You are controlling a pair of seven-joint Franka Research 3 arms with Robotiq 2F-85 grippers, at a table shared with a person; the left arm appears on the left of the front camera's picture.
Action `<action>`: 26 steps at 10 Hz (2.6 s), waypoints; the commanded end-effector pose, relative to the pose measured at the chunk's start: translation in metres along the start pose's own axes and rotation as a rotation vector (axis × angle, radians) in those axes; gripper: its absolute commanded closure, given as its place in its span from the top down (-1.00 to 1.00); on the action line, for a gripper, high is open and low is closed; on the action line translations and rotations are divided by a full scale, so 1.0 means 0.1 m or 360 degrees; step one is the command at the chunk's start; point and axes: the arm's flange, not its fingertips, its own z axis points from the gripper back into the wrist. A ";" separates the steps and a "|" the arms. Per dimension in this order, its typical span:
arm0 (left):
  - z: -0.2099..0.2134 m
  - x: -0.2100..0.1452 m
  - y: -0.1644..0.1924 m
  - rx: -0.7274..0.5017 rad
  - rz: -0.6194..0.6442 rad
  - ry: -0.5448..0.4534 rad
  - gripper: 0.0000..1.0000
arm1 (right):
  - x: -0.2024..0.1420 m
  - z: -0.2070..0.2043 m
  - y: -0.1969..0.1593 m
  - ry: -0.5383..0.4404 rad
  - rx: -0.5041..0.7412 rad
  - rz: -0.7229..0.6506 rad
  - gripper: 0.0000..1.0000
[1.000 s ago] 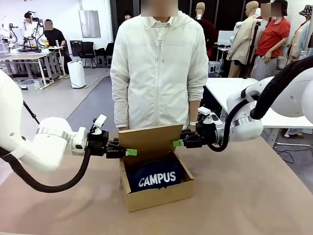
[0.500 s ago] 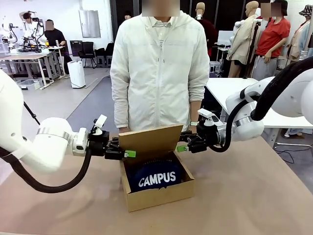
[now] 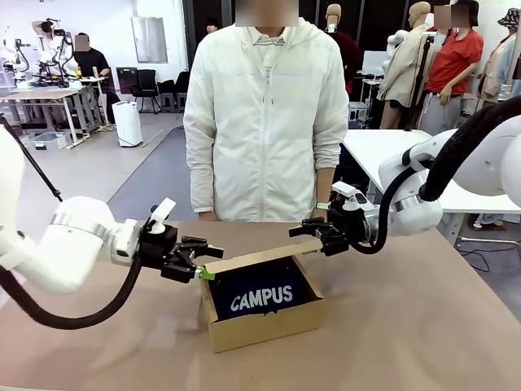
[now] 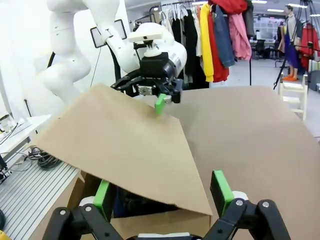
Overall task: Pack the items into the box.
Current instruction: Close the Mailer Box.
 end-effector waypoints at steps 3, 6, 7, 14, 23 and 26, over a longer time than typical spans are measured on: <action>0.39 -0.02 -0.52 0.0157 -0.0118 -0.0061 1.00 | -0.23 0.52 0.36 -0.0105 -0.0044 0.0078 1.00; 0.57 0.04 -0.74 0.0499 -0.0327 -0.0400 1.00 | -0.06 0.50 0.36 -0.0412 -0.0273 -0.0003 1.00; 0.52 0.08 -0.72 0.0642 -0.0400 -0.0466 1.00 | 0.08 0.39 0.30 -0.0484 -0.0364 -0.0039 1.00; -0.10 -0.03 -0.03 0.0399 -0.0308 -0.0008 1.00 | 0.25 -0.36 0.14 0.0049 -0.0255 -0.0004 1.00; -0.21 -0.32 0.08 0.0237 -0.0010 0.0183 1.00 | -0.14 -0.51 0.22 0.0398 -0.0210 0.0080 1.00; -0.03 0.24 -0.09 0.0188 0.0101 0.0067 1.00 | 0.31 -0.26 0.35 0.0118 -0.0160 -0.0094 1.00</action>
